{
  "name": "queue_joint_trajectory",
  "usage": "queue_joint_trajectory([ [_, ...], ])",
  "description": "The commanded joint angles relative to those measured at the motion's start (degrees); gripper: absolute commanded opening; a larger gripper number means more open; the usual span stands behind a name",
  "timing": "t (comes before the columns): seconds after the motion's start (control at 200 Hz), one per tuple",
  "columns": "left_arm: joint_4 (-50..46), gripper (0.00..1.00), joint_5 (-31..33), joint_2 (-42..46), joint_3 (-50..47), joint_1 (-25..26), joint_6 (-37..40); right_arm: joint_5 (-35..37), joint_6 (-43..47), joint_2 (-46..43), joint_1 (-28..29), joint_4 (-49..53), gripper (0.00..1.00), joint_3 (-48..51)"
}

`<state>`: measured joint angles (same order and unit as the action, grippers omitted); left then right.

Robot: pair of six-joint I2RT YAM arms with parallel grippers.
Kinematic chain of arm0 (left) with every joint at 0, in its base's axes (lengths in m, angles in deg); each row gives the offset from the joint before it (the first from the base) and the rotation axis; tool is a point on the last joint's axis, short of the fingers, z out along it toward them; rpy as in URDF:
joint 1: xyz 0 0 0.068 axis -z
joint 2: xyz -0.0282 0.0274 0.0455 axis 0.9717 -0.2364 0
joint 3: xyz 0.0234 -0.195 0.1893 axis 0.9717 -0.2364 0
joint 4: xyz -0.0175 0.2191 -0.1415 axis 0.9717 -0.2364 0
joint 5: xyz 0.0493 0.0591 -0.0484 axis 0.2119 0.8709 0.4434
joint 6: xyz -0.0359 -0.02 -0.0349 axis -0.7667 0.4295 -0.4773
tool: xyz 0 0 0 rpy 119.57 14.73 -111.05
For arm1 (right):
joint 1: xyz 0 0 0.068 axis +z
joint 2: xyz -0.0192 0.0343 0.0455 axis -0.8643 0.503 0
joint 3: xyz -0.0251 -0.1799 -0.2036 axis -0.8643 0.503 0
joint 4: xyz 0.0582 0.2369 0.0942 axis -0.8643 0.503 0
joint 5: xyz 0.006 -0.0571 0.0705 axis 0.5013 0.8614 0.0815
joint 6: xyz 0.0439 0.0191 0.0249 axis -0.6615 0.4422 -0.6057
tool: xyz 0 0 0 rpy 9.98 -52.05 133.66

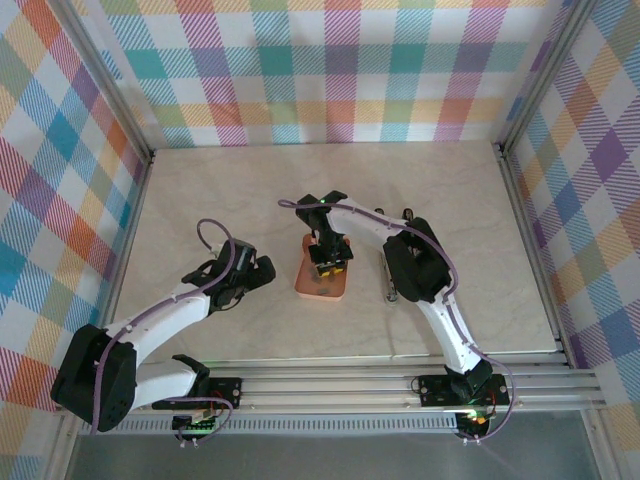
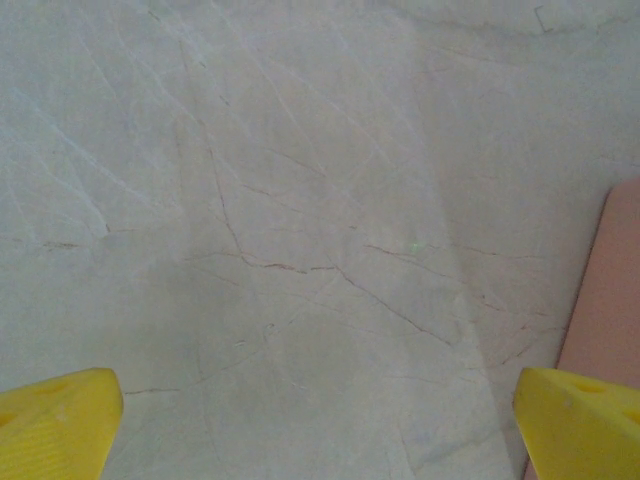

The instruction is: Load the staples into the stapler

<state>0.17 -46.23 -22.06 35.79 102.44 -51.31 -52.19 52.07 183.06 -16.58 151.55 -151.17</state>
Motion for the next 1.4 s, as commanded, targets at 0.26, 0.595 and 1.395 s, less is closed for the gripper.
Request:
queue_joint_trajectory([
  [0.26,0.77,1.00,-0.50,0.35,1.44,-0.61,1.10,3.08,-0.25,3.20,0.84,-0.69,0.27,-0.11],
  [0.595,0.62,1.00,-0.61,1.59,1.44,-0.53,2.03,7.29,-1.07,5.46,1.70,-0.90,0.19,0.41],
  [1.395,11.16,1.00,-4.33,-0.33,5.89,5.27,10.03,13.45,-1.67,-32.49,-1.23,-19.63,0.16,26.46],
])
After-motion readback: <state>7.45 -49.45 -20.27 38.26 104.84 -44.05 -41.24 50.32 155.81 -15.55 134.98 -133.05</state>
